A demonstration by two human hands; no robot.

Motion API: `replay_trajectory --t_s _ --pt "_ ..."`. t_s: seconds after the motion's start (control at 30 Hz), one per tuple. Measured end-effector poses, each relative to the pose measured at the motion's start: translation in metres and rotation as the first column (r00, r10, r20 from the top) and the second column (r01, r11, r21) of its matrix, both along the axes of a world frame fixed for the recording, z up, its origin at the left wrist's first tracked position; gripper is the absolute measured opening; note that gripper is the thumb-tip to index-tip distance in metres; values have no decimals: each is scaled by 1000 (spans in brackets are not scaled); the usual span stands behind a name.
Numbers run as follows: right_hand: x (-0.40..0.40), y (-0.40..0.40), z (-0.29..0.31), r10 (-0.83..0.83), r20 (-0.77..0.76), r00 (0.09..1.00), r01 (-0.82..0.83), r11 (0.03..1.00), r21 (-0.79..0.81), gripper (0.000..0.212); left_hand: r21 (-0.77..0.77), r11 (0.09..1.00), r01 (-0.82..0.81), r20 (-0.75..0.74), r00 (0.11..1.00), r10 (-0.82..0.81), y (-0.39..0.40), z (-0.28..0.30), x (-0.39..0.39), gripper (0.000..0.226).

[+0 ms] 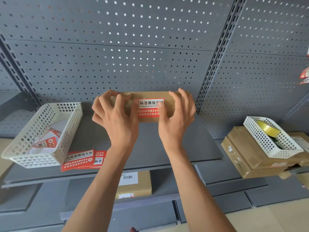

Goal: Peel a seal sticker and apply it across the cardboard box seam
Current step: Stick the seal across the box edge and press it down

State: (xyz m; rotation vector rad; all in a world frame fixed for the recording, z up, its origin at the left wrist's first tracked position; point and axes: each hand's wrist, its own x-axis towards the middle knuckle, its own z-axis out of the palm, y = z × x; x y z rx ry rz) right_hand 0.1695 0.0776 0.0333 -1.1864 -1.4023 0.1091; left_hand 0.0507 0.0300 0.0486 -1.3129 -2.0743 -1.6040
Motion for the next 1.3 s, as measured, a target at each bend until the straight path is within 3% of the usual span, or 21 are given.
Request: replay_trajectory --t_s 0.27,0.4,0.6,0.8,1.17,1.3 --pt "2 4 -2 -36 -10 999 36 998 50 24 15 1000 -7 -34 999 7 1 -1 0 10" --pt "3 3 4 -43 20 999 43 998 37 25 16 999 -29 51 998 28 2 6 2 9" --pt "-6 1 23 -122 105 987 128 990 -56 52 -30 997 -66 81 994 68 8 15 6 39" --pt "-19 6 25 -230 173 958 247 965 -86 66 -36 993 -114 42 992 116 14 17 8 48" --pt "-9 12 23 -196 162 967 210 975 -75 21 10 994 -111 84 990 110 16 14 4 22" --pt "0 16 24 -162 139 977 173 983 -68 16 11 998 -63 89 994 62 14 14 2 14"
